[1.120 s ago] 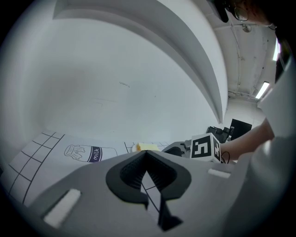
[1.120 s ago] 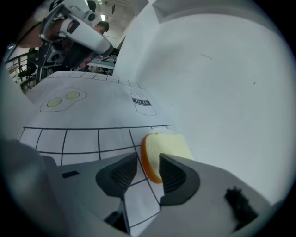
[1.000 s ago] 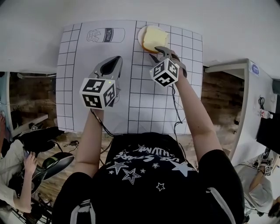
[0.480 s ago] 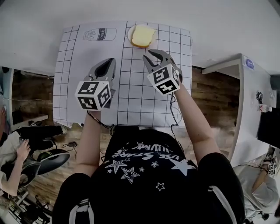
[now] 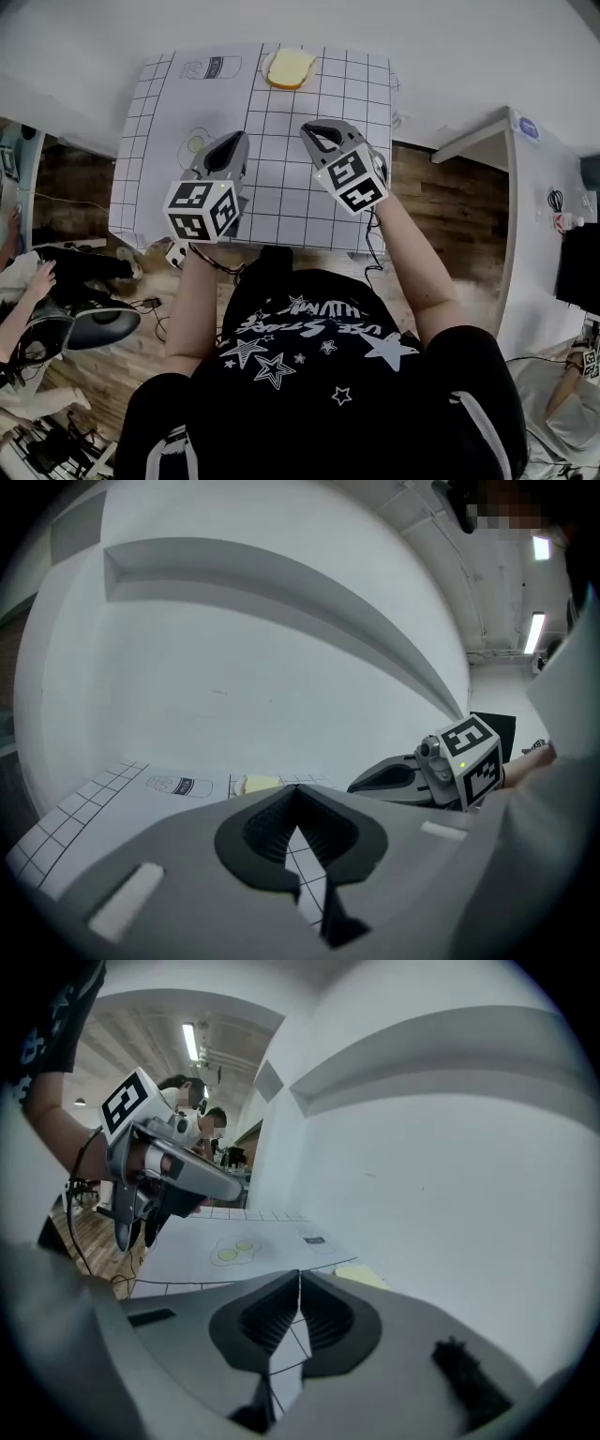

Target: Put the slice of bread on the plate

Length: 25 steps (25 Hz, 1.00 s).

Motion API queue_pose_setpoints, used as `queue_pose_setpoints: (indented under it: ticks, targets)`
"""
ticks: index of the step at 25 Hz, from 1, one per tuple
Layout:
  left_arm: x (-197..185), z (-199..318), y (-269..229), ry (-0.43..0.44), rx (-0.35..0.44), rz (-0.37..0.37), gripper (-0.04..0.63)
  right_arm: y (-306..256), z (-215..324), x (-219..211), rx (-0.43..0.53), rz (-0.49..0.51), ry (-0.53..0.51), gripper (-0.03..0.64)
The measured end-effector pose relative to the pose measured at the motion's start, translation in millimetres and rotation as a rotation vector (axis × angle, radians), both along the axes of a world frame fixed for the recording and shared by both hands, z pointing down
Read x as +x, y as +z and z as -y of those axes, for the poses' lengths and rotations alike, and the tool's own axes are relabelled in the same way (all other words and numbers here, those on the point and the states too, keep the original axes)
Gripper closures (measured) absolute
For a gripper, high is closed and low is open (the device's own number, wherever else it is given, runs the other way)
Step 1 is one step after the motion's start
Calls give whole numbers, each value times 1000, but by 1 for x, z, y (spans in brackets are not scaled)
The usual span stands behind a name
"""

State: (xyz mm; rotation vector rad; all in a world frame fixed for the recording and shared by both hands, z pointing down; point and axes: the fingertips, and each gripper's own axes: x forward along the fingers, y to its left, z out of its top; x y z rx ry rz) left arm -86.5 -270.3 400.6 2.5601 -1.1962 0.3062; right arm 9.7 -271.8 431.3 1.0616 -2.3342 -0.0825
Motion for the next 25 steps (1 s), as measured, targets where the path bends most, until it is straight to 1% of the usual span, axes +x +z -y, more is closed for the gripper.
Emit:
queue_pose_setpoints:
  ticks: [4,9,13,15,18,19,21,25]
  targets:
    - [11,-34,-3,-20,11,0,586,-7,-35,9,1,54,-18,603]
    - [34,-73,-5,-27,30,-1,586,-14,-81,31,17,73,-33,603]
    - [55,-108,-9,-35,28,-8,586,-20,-118,53,18,84,-39,603]
    - [64,-126,-12,-40,29,-11,586,-24,-134,64,-6,141,-33,603]
    - [75,-151,-21,-49,41,-20,586,-40,-153,75,-55,295,-20,603]
    - [78,-158,-25,-53,49,-20,586,-45,-158,78,-49,314,-24,603]
    - [80,-171,-31,-66,60,-19,586,-50,-167,79,-24,311,-39,603]
    - [78,-195,-38,-87,73,-10,586,-55,-180,77,-16,329,-60,603]
